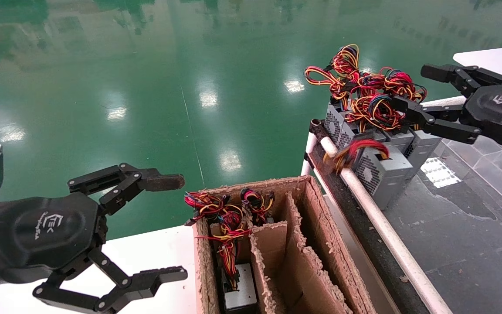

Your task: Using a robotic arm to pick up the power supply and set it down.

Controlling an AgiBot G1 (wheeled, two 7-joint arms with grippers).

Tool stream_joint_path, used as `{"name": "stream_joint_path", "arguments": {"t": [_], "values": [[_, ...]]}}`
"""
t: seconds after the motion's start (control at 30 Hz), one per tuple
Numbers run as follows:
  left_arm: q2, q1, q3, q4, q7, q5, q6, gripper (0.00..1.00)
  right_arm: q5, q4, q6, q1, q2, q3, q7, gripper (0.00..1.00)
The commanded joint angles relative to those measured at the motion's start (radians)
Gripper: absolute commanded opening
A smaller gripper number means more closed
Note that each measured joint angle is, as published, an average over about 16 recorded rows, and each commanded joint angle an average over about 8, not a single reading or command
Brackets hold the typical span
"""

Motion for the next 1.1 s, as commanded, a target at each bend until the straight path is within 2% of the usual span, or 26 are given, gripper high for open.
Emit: {"name": "stream_joint_path", "arguments": {"t": [0.03,0.23,1.1], "values": [[0.000,0.000,0.000,0.000,0.000,0.000,0.000,1.00,0.024,-0.011,-0.024,0.002,0.001,0.009,0.016,1.00],[0.000,0.000,0.000,0.000,0.000,0.000,0.000,1.00,0.054,0.023,-0.051,-0.017,0.007,0.008,0.041,1.00],[0.000,0.000,0.000,0.000,0.000,0.000,0.000,1.00,0.173,0.317,-0.096,-0.160,0.049,-0.021,0.167,1.00]]}}
